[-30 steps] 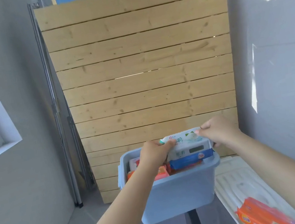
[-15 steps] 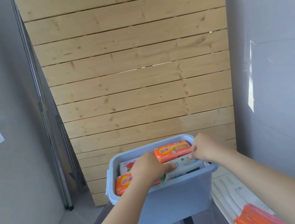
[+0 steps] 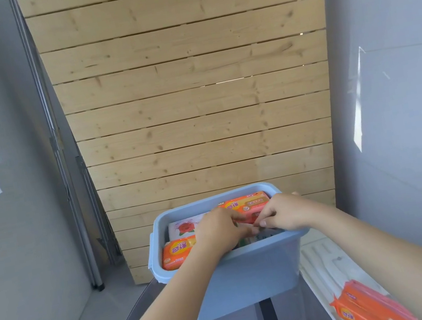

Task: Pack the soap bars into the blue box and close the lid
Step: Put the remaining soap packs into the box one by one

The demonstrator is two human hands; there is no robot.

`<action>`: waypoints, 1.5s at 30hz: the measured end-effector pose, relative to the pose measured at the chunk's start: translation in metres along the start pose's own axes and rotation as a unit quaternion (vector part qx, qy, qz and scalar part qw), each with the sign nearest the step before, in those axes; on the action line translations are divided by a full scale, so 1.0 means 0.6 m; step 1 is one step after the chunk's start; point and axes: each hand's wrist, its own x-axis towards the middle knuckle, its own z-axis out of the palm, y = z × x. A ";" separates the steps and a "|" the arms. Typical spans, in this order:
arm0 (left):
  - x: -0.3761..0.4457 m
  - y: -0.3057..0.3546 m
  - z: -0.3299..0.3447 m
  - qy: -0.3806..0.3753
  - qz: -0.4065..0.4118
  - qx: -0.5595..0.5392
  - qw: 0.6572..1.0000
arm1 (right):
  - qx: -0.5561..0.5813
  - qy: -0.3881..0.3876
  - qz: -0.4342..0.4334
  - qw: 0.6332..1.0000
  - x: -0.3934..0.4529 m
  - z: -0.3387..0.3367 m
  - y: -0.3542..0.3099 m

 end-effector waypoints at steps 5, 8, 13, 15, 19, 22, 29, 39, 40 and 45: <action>0.024 -0.017 0.004 -0.015 -0.027 0.199 0.980 | -0.058 -0.048 -0.016 0.997 0.004 -0.002 -0.004; 0.029 -0.027 0.005 -0.004 -0.022 0.189 0.982 | -0.086 -0.103 -0.033 0.990 0.005 -0.011 -0.014; 0.016 -0.042 -0.002 0.024 0.060 -0.051 0.997 | -0.112 -0.178 -0.018 0.977 0.014 -0.036 -0.037; 0.014 -0.047 -0.002 -0.019 0.080 -0.064 0.995 | -0.136 -0.217 -0.011 0.967 0.022 -0.037 -0.046; 0.009 -0.050 -0.002 -0.110 0.086 0.014 0.990 | -0.109 -0.227 0.037 0.967 0.039 -0.020 -0.043; 0.010 -0.050 -0.010 -0.146 0.065 0.069 0.985 | -0.024 -0.219 0.048 0.974 0.038 -0.016 -0.035; 0.022 -0.039 -0.002 -0.205 0.022 0.013 0.978 | -0.008 -0.212 0.102 0.972 0.046 -0.012 -0.032; 0.024 -0.035 -0.003 -0.214 -0.020 0.076 0.974 | 0.144 -0.327 0.151 0.922 0.055 0.000 -0.031; 0.026 -0.034 -0.002 -0.212 -0.027 0.086 0.973 | 0.155 -0.319 0.152 0.922 0.054 0.001 -0.031; 0.015 -0.047 0.004 -0.172 -0.007 -0.091 0.981 | 0.200 -0.263 0.130 0.935 0.031 -0.011 -0.031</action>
